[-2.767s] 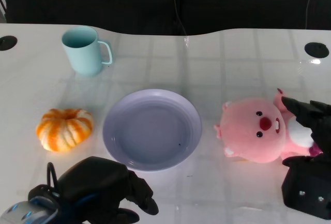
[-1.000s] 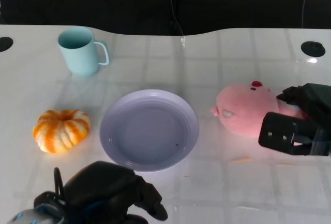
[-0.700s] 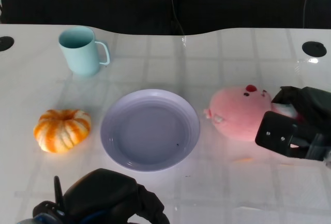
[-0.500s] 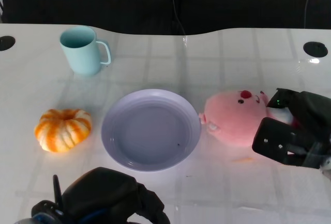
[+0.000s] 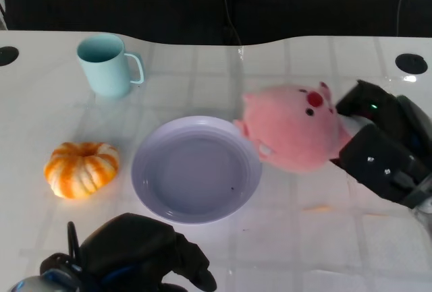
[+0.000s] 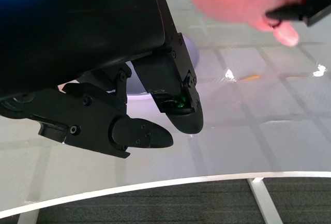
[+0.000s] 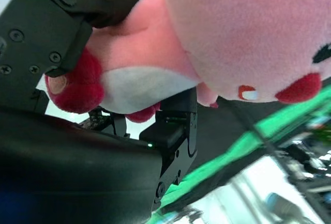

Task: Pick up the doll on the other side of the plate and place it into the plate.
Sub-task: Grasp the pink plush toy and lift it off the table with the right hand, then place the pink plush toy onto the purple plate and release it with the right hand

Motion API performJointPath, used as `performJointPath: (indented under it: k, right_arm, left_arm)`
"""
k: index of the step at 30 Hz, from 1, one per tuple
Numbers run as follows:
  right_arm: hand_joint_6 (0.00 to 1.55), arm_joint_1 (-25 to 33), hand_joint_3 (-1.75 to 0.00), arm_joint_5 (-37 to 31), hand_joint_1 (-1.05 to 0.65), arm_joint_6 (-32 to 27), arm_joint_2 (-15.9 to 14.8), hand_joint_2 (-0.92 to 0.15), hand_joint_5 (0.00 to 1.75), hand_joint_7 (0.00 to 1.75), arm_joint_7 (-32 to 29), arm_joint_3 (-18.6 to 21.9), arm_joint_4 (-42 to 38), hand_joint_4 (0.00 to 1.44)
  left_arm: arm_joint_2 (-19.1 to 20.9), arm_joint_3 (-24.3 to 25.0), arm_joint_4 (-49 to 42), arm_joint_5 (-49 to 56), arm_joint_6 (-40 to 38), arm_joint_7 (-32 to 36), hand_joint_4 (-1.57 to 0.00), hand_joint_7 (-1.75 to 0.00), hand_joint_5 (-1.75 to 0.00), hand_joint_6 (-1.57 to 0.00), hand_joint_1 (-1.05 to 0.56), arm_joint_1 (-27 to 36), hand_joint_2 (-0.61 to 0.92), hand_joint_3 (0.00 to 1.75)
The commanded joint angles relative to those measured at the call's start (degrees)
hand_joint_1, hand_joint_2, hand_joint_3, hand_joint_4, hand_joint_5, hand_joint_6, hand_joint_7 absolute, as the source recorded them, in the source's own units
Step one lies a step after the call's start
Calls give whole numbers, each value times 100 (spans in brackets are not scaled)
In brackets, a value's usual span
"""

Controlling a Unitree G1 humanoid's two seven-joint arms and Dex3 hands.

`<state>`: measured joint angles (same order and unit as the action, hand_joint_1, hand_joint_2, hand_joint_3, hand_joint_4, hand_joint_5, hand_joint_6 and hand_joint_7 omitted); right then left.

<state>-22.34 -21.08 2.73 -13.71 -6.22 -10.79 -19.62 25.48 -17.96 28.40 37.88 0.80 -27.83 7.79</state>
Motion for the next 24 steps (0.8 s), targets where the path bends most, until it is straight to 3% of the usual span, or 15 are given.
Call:
performJointPath:
  k: [1,10,18,24]
  right_arm:
    - [80,32,-144,206,-6,-59,110,-29,175,175,166,126,458,94]
    - [81,-254,-152,236,-5,-448,486,-26,175,175,699,-24,1049,95]
    - [80,-628,-143,-39,-7,-673,878,-31,175,168,967,-531,683,94]
    - [83,-801,-141,-12,-7,-454,1057,-31,175,167,926,-591,112,96]
  left_arm:
    - [66,12,-140,23,106,115,-77,-1,-123,-109,-26,-37,92,24]
    - [-69,-172,-328,230,143,218,-80,-1,-121,-110,-26,-176,92,24]
    - [-240,-363,-349,342,1,163,-78,-1,-121,-109,-26,-272,92,25]
    - [-286,-452,-319,356,-136,84,-76,-1,-123,-109,-26,-293,92,27]
